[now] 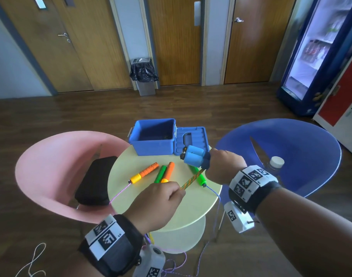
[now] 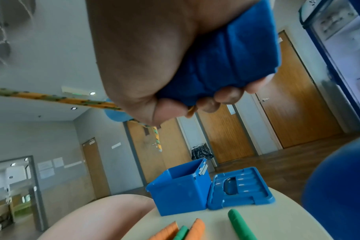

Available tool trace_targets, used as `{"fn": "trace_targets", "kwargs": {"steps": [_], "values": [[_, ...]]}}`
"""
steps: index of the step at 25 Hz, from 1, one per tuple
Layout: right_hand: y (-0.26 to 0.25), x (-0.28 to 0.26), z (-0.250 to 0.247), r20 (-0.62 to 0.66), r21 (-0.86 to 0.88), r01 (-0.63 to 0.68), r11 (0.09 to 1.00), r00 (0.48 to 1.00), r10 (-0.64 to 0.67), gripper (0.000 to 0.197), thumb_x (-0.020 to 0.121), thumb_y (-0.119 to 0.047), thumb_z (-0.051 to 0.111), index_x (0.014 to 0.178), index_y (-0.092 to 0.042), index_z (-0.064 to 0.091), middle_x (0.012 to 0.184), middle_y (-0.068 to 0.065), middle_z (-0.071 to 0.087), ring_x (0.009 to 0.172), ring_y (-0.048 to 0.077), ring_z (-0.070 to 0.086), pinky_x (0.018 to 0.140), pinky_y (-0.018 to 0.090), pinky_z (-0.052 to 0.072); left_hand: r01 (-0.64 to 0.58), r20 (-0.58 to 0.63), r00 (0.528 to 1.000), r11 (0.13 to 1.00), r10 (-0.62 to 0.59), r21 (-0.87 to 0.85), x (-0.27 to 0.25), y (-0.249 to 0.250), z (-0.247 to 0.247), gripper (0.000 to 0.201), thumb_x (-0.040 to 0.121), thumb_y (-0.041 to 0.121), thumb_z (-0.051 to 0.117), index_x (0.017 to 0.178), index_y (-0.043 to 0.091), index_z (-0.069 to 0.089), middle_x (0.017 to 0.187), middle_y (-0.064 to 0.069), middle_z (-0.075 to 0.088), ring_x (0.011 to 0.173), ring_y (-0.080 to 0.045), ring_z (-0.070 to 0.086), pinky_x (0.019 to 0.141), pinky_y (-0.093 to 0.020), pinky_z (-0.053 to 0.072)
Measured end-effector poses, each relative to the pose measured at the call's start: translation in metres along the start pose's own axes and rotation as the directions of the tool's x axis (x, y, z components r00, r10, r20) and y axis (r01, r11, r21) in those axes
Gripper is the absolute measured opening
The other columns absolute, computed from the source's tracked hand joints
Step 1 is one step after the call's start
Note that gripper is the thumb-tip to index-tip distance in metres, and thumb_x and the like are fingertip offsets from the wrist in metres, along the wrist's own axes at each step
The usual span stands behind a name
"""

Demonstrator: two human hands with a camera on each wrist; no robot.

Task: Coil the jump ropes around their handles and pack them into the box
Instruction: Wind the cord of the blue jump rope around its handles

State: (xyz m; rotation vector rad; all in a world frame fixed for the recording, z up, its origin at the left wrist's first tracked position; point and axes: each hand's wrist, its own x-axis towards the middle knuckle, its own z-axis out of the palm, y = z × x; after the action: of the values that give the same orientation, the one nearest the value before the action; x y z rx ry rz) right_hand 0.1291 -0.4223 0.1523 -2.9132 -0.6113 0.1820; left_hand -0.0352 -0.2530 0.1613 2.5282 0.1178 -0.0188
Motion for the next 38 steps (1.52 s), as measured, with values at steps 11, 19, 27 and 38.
{"fn": "trace_targets", "kwargs": {"steps": [11,19,27,38], "values": [[-0.031,-0.022,0.018,0.106,-0.356,0.204,0.912,0.978,-0.178,0.015,0.082,-0.028,0.052,0.094,-0.019,0.050,0.079,-0.006,0.056,0.068,0.022,0.053,0.065,0.032,0.035,-0.094,0.004,0.995,0.930,0.099,0.355,0.007,0.020,-0.030,0.040,0.089,0.045,0.059,0.068,0.015,0.043,0.061,-0.001,0.042,0.071,-0.024,0.044,0.061,-0.036,0.032],[-0.060,-0.082,0.000,0.311,-0.300,0.599,0.742,0.797,-0.518,0.020,0.073,-0.027,0.060,0.085,-0.018,0.047,0.074,-0.001,0.057,0.064,0.024,0.057,0.072,0.038,0.054,-0.109,0.186,0.980,0.977,0.074,0.184,0.038,-0.015,-0.049,0.034,0.081,0.055,0.070,0.063,0.028,0.060,0.055,0.012,0.053,0.057,-0.005,0.046,0.057,-0.027,0.035],[-0.063,-0.103,-0.041,-0.041,-0.164,0.577,0.800,0.806,-0.590,0.021,0.067,-0.033,0.058,0.078,-0.024,0.042,0.069,-0.004,0.054,0.055,0.022,0.042,0.059,0.029,0.031,-0.046,0.217,0.963,0.890,0.160,-0.454,0.046,-0.035,-0.047,0.047,0.066,0.075,0.071,0.065,0.028,0.067,0.068,0.005,0.059,0.079,-0.022,0.060,0.098,-0.047,0.046],[-0.079,-0.096,-0.064,-0.242,0.070,0.352,0.933,0.914,-0.327,0.040,0.074,-0.050,0.064,0.088,-0.023,0.039,0.086,-0.007,0.057,0.080,0.023,0.057,0.062,0.032,0.034,0.091,0.028,0.982,0.337,-0.187,-0.937,0.009,0.025,0.006,0.033,0.084,0.003,0.050,0.060,0.026,0.053,0.056,0.008,0.038,0.046,-0.004,0.035,0.042,-0.014,0.033]]}}
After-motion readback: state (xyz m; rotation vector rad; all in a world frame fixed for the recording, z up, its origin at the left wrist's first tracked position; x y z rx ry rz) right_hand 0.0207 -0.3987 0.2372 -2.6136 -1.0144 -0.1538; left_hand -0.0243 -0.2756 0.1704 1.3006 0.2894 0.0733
